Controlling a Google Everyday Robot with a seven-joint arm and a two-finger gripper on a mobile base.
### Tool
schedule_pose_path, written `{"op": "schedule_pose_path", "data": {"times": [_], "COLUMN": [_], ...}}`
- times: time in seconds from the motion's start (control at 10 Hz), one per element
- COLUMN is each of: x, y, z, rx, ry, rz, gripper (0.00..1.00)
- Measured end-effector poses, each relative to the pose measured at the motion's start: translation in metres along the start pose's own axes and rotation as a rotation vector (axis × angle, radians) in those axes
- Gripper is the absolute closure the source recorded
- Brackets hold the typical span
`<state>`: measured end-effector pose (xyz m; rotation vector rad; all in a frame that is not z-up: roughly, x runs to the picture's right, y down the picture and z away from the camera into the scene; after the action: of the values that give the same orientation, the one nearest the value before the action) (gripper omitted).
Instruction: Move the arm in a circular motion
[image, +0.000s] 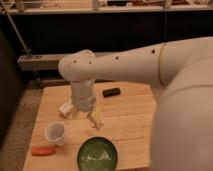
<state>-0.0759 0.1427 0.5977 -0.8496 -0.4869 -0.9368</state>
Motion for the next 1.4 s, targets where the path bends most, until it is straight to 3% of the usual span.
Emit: {"op": "schedule_pose_path", "data": {"times": [0.3,0.5,0.6,0.8,1.0,1.2,1.4], "x": [-0.033,-0.031,-0.028,-0.018,0.002,0.027,0.066], "y": [0.075,0.14,0.157,0.175,0.169,0.162,0.171], "z": [0.006,0.003,0.005,0.008,0.002,-0.004,-0.007], "rx": [0.078,0.131,0.133,0.145,0.144,0.146,0.155], "ry": [-0.022,-0.022,-0.029,-0.038,-0.039,-0.039,-0.03], "rz": [0.084,0.205,0.213,0.209,0.214,0.204,0.172], "gripper": [0.26,0.26,0.26,0.26,0.26,0.26,0.26]}}
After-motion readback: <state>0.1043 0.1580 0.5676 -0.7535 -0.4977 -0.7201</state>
